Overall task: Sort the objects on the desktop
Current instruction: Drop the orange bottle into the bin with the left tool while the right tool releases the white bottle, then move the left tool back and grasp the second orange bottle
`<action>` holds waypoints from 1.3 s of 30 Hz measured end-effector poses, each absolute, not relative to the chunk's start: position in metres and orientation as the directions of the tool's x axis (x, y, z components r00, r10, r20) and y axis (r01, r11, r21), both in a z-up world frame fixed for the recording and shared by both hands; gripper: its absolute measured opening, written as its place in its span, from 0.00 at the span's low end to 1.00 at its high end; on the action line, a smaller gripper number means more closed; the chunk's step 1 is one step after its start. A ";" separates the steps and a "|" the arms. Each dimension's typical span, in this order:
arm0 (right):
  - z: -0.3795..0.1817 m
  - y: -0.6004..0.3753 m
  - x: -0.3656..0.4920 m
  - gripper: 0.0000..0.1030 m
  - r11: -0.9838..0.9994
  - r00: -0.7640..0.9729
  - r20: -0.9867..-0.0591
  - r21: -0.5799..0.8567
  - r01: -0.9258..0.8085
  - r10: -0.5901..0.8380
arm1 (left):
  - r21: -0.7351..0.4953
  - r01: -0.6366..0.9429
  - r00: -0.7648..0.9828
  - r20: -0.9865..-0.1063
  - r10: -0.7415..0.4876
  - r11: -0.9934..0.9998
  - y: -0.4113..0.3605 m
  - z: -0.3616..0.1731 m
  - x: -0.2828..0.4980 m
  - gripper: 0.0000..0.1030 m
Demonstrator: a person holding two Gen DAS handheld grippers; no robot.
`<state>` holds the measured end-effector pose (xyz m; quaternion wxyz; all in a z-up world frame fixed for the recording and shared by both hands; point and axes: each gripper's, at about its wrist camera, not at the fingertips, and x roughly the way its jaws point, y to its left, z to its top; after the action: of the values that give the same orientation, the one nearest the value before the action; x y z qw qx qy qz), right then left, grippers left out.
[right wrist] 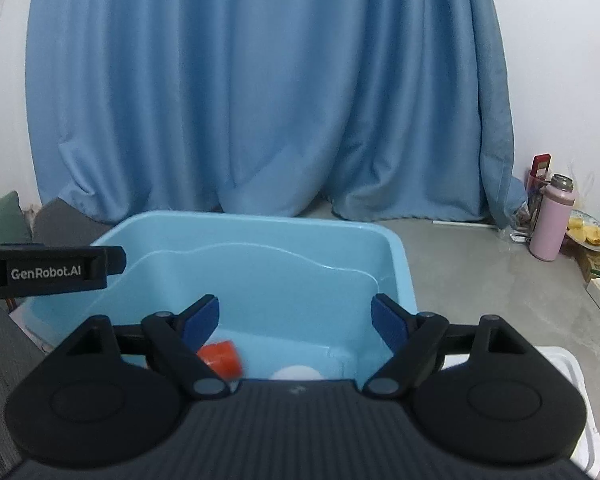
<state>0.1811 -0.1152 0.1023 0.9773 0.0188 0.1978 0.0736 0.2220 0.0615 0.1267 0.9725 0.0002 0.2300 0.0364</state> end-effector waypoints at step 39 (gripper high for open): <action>0.022 -0.150 0.039 0.81 0.998 0.895 -0.444 0.062 -0.030 0.054 | -0.024 -0.051 0.880 -0.475 0.033 0.998 0.051 0.025 0.041 0.87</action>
<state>0.0389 -0.1498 0.0220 0.9729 0.0267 0.2286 0.0216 0.0412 0.0511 0.0246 0.9693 -0.0177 0.2444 0.0216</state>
